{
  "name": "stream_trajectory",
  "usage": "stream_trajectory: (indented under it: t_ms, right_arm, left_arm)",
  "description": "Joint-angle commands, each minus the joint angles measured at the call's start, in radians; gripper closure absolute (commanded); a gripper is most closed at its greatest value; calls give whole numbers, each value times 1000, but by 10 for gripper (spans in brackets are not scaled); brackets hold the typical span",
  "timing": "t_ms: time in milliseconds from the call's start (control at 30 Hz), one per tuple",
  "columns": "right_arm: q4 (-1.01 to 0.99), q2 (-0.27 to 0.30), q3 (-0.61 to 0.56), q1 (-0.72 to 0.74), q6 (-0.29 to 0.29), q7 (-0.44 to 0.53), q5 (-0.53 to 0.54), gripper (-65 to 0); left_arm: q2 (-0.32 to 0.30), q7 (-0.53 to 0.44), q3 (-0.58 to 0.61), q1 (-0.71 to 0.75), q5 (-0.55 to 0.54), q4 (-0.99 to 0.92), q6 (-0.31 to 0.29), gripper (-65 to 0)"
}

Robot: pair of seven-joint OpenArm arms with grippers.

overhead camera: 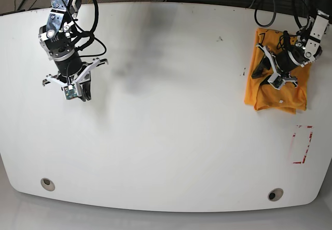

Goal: Layout the t-shirt on the table in an organized manner, then fold the t-shirt properly
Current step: 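Drag the folded shirt with the left gripper toward the table's side edge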

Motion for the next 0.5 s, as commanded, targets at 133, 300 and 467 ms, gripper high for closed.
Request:
stream_trajectory:
  t_ms: [133, 300, 467]
  right_arm:
    - [21, 9, 4, 12, -2, 20, 6, -52]
    - [21, 9, 4, 13, -2, 20, 6, -52]
    - [21, 9, 4, 9, -2, 20, 6, -52]
  left_arm:
    - [-74, 200, 10, 30, 50, -97, 15, -165]
    - [-93, 198, 9, 25, 36, -146, 15, -165]
    - [-105, 200, -62, 30, 40, -183, -32, -165]
